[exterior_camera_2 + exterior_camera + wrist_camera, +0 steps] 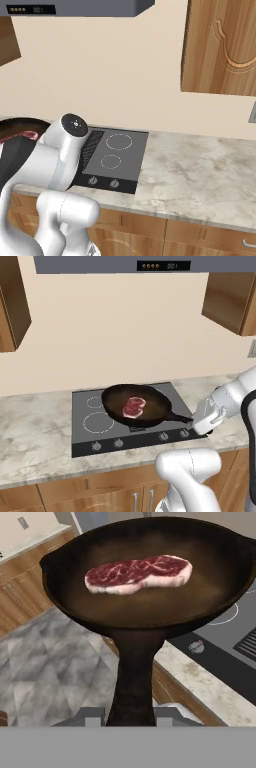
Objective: Pick up the pan with the steak in it and place it on the dining table. Then place the steak on the plate.
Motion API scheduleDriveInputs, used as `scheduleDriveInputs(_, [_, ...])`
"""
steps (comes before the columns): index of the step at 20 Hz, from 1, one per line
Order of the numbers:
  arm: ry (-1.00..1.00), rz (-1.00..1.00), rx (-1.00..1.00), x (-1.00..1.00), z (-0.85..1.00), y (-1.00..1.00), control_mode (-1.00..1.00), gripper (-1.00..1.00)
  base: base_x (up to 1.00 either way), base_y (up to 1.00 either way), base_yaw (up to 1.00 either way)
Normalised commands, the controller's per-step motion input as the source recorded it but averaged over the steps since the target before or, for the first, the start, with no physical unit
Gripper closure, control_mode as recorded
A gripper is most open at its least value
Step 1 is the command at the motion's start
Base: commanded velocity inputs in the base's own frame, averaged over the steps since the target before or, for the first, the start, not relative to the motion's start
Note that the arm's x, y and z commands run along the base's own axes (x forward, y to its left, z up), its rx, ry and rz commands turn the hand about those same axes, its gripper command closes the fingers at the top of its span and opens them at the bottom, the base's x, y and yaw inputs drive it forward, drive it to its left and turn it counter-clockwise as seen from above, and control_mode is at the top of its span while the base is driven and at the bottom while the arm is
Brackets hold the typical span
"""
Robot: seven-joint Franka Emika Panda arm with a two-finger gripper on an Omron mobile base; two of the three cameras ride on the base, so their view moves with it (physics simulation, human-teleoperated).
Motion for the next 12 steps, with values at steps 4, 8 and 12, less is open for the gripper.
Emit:
scheduleDriveInputs(4, [0.0, 0.0, 0.0, 0.0, 0.0, 0.0, -1.0, 1.0, 0.0, 0.0, 0.0])
scheduleDriveInputs(8, [0.0, 0.0, 0.0, -0.11, -0.04, -0.02, 1.0, 1.0, -0.61, -0.1, 0.01])
scheduleDriveInputs(12, [0.0, 0.0, 0.0, 0.0, 0.0, 0.0, 1.0, 1.0, -0.97, -0.04, 0.09])
